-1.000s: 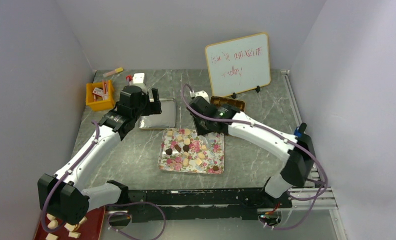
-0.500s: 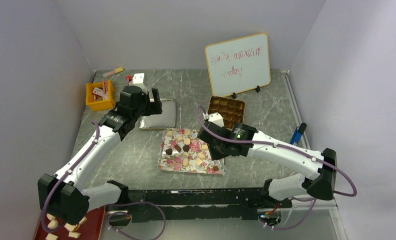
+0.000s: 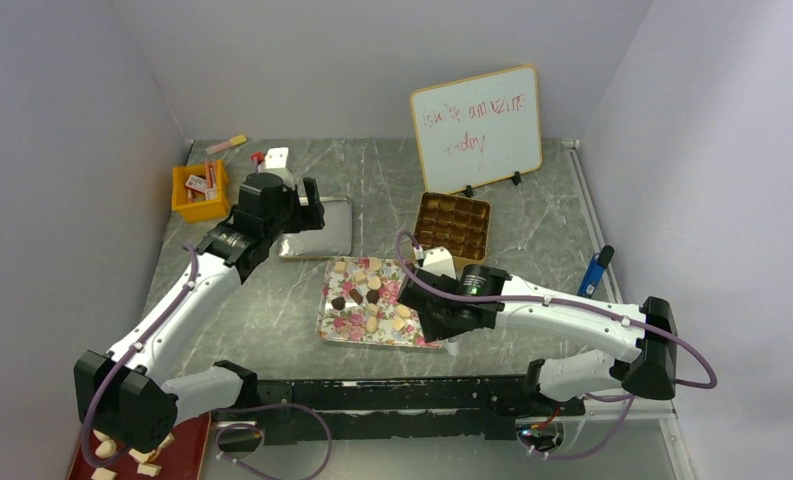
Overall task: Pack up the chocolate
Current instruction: Pick up the fake chocolate from the plate.
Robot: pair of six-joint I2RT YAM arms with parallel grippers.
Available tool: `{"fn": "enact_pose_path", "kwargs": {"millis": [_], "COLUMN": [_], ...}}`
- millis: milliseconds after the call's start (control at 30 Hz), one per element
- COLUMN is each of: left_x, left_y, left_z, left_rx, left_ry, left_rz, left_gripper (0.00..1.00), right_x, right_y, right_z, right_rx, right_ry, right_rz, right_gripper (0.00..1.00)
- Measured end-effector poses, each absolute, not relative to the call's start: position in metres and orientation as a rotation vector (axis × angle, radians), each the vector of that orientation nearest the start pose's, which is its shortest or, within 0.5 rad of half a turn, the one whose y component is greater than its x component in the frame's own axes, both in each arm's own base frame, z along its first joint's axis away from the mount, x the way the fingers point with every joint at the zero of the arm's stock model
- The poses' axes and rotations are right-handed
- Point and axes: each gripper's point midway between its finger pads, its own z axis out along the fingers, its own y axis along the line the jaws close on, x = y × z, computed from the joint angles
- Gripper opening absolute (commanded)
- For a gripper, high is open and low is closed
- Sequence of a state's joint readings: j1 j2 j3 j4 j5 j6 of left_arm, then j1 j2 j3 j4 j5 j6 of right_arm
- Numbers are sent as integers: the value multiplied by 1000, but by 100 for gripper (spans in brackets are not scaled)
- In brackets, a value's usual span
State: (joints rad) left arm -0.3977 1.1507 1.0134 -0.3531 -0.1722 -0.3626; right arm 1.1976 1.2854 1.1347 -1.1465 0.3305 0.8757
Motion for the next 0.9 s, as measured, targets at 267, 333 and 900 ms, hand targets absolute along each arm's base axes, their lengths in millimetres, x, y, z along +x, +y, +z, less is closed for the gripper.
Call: {"fn": "enact_pose_path", "kwargs": {"millis": [267,333,900], "left_x": [341,341,341], "left_y": [-127,-127,-130], "left_z": [226,225,225], "left_rx": [-68,-67,-58], "left_ry": [2070,2073,2073], "left_rz": [-295,-295,-310], "left_gripper": [89,89,89], "right_x": [109,109,118], "right_y": [212,213,230], "right_z": [135,134,126], "right_rx": [-357,-354,-343], "right_ry": [2704,2704,2670], "right_rz": [88,89,128], "right_gripper": [42,42,46]}}
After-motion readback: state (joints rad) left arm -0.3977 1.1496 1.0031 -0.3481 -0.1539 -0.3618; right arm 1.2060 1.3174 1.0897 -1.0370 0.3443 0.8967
